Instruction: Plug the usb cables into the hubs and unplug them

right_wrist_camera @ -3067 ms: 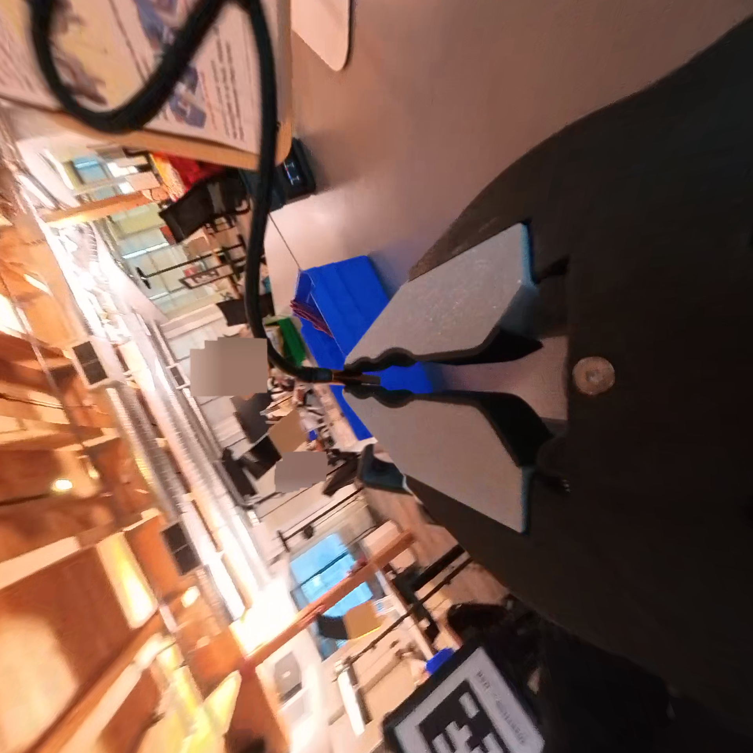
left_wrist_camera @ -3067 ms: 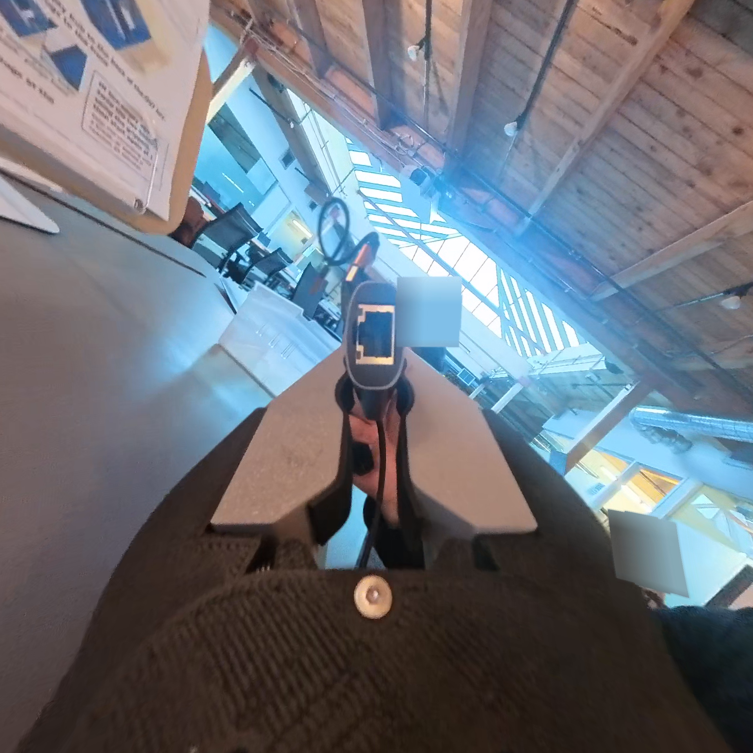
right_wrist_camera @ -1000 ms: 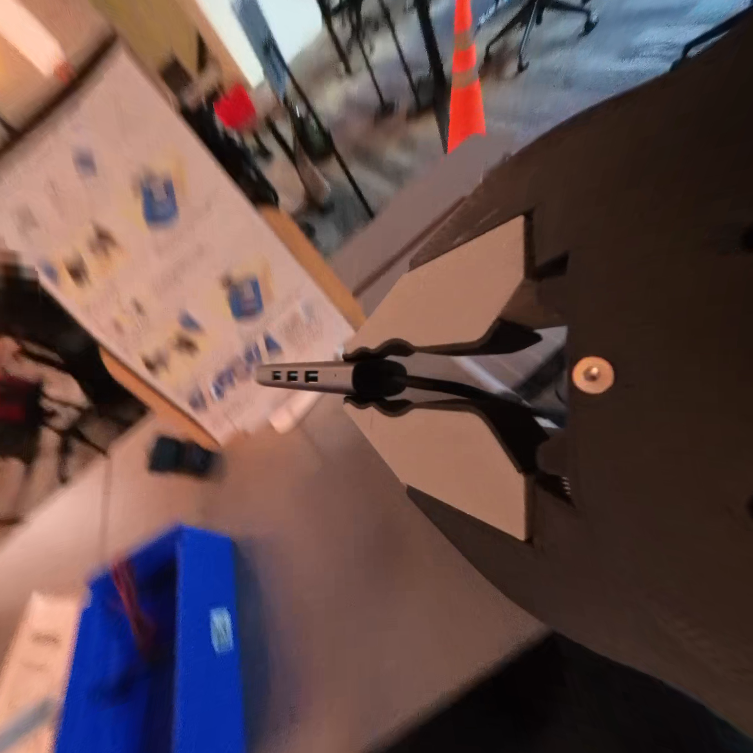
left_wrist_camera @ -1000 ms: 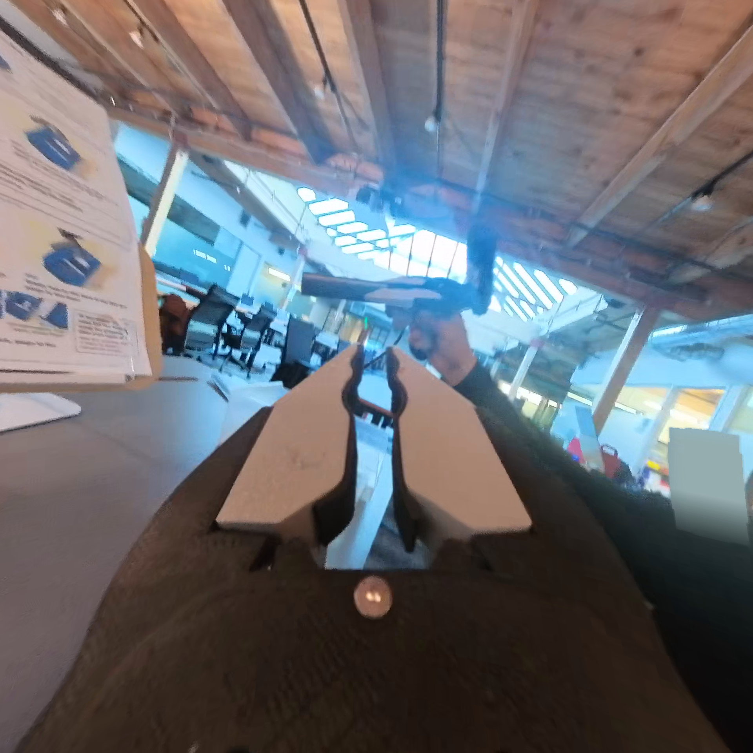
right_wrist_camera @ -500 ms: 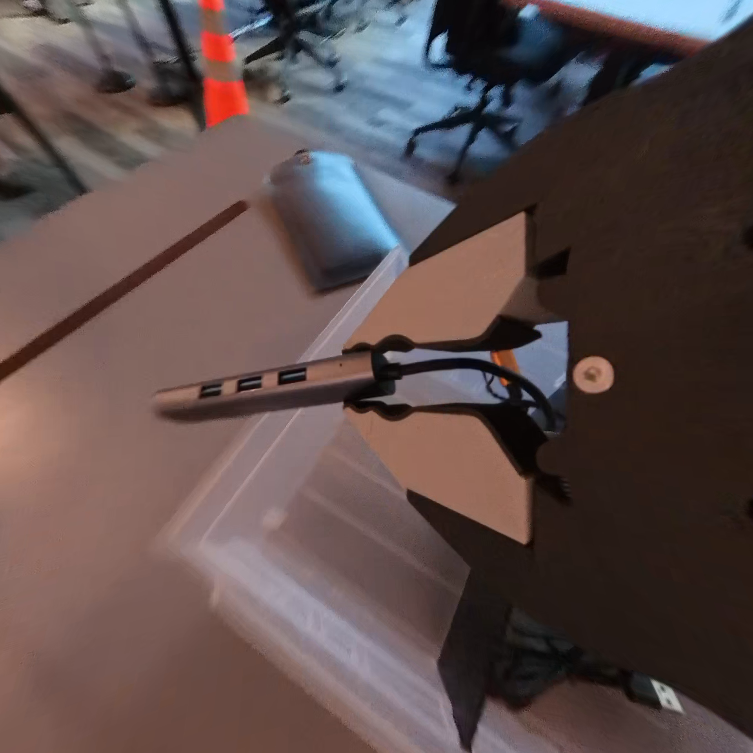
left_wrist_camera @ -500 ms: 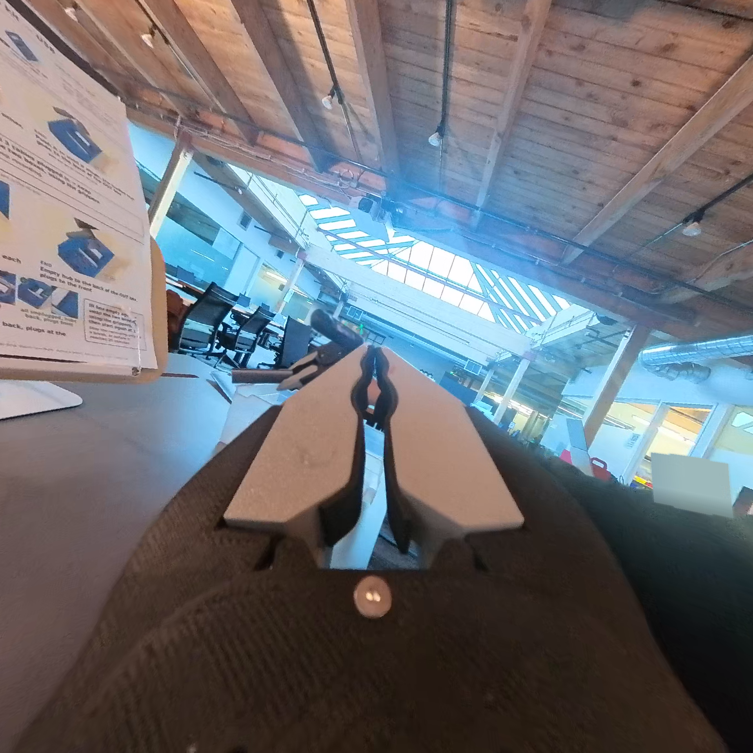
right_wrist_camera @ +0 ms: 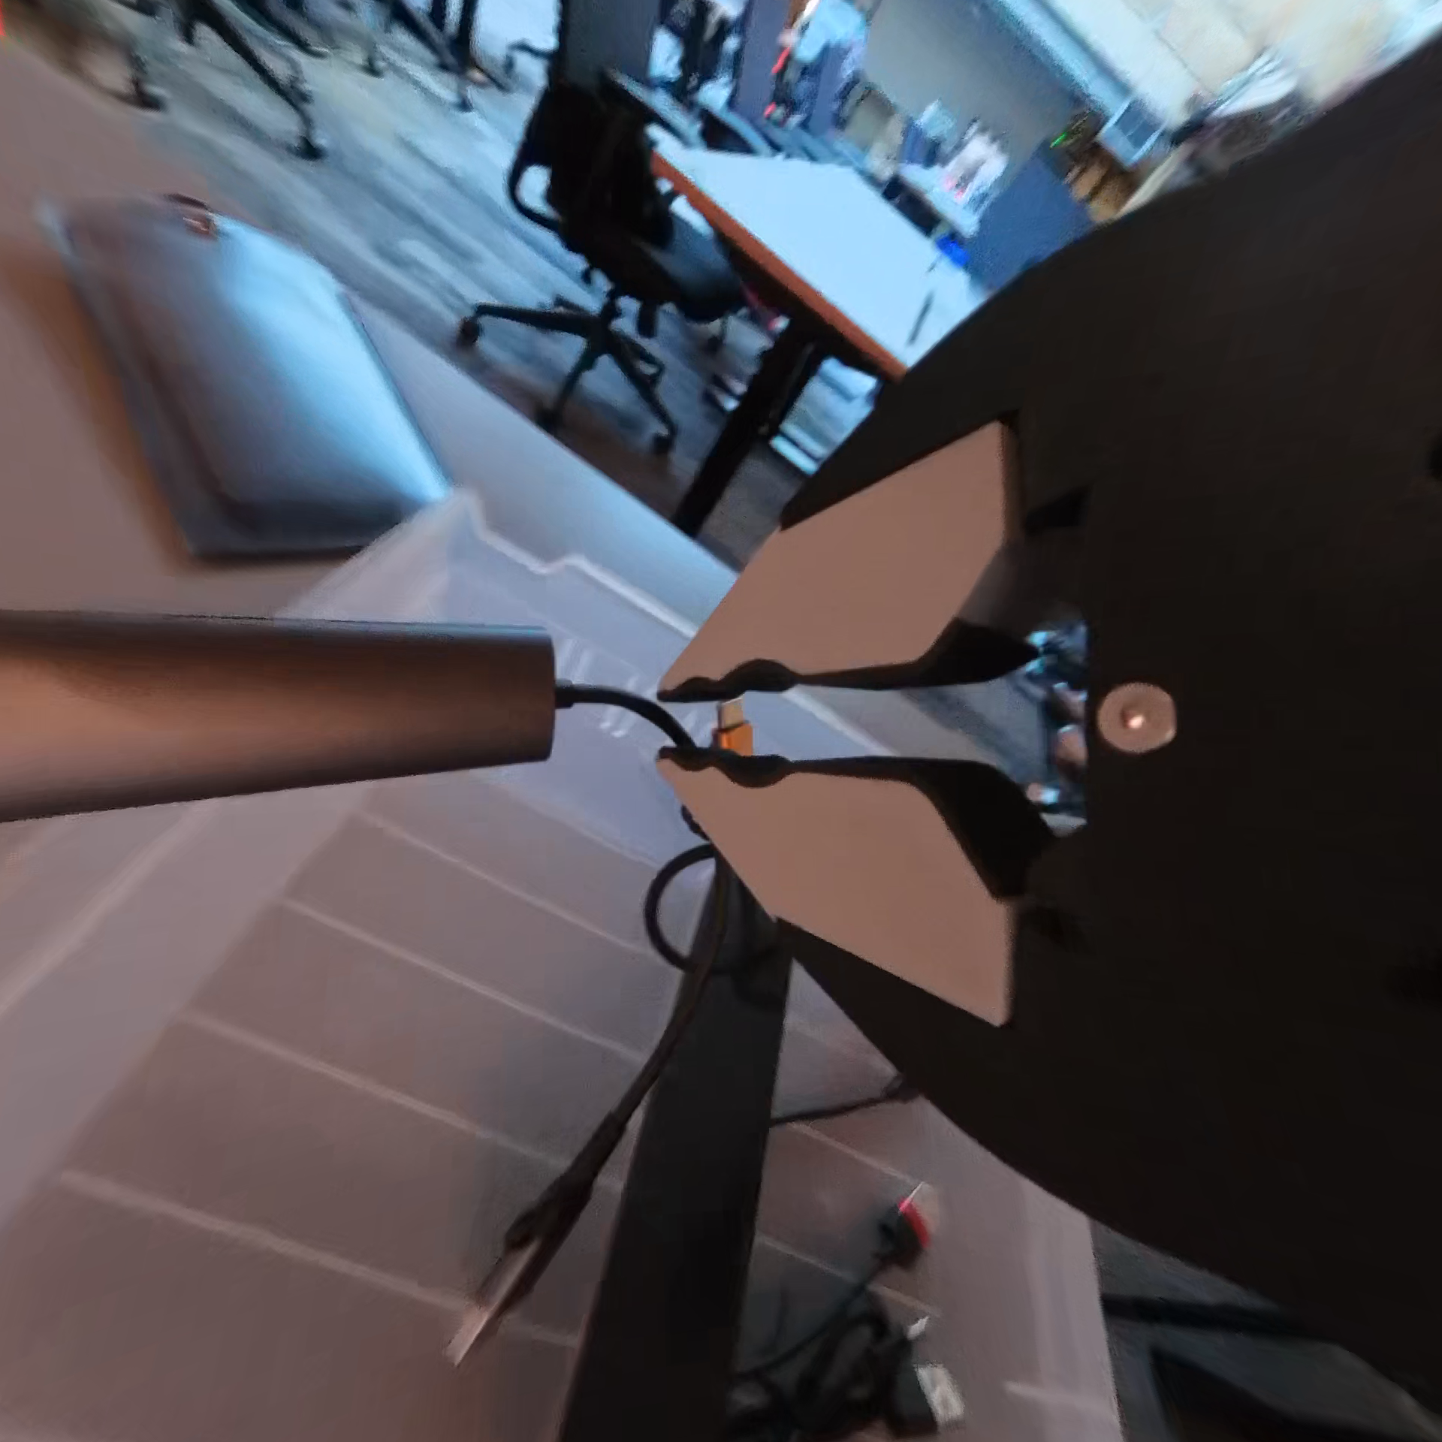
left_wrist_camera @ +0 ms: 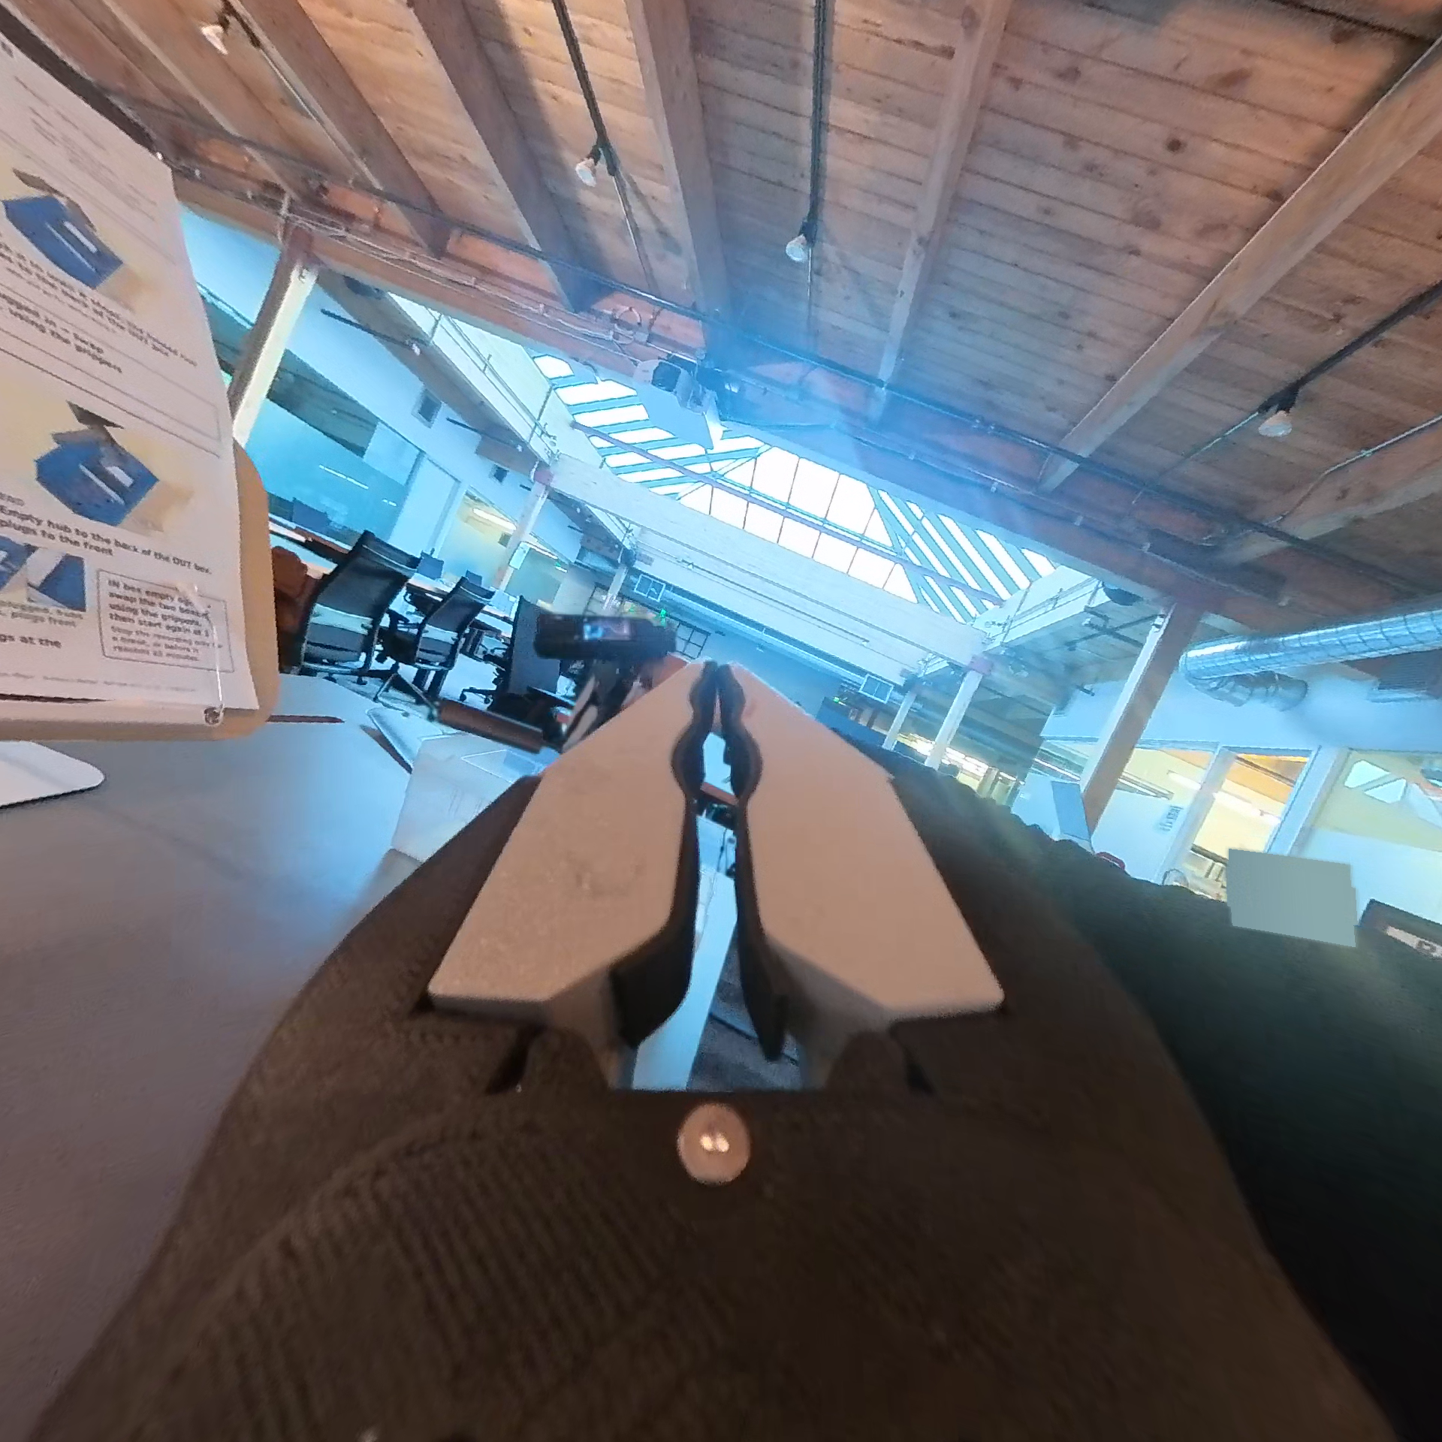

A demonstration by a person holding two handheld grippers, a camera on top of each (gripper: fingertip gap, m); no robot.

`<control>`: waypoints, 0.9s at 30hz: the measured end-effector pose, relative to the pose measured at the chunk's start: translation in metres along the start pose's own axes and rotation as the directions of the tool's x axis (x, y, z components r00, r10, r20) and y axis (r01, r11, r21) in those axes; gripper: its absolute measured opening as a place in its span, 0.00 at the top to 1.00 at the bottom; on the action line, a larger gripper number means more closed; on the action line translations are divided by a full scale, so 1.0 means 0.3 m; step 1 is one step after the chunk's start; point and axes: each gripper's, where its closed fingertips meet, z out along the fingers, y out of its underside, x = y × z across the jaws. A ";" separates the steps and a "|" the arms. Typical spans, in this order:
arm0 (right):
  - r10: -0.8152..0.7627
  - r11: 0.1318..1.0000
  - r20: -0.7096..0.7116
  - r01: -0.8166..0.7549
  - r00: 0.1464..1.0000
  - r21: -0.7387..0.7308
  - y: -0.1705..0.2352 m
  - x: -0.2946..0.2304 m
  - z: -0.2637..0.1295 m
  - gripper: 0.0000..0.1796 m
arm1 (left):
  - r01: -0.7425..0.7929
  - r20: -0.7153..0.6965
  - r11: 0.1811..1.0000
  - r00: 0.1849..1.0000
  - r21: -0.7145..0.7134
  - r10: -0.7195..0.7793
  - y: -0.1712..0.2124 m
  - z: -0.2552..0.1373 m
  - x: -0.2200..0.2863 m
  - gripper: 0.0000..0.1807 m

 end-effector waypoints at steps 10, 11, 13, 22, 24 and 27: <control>0.193 0.970 0.010 -0.192 0.981 0.149 0.002 0.063 -0.007 0.88 | 0.008 -0.008 1.000 1.000 0.002 -0.008 0.000 0.001 0.004 1.00; 0.237 0.954 0.041 -0.241 0.971 0.178 0.002 0.065 -0.022 0.87 | 0.008 -0.007 1.000 1.000 0.002 -0.008 0.000 0.001 0.003 1.00; 0.340 0.911 0.134 -0.362 0.931 0.197 0.021 0.060 -0.048 0.82 | 0.007 -0.005 1.000 1.000 0.003 -0.007 -0.001 0.000 -0.001 1.00; 0.539 0.785 0.351 -0.608 0.766 0.122 0.112 -0.023 0.035 0.76 | 0.028 -0.034 1.000 0.999 -0.013 -0.028 0.024 0.029 0.019 1.00; 0.556 0.776 0.280 -0.609 0.782 0.161 0.124 0.000 0.061 0.85 | 0.010 -0.037 1.000 0.999 -0.022 -0.011 0.028 0.033 0.034 1.00; 0.574 0.750 0.277 -0.631 0.770 0.200 0.139 0.012 0.041 0.93 | -0.002 -0.036 1.000 0.999 -0.023 0.002 0.025 0.029 0.045 1.00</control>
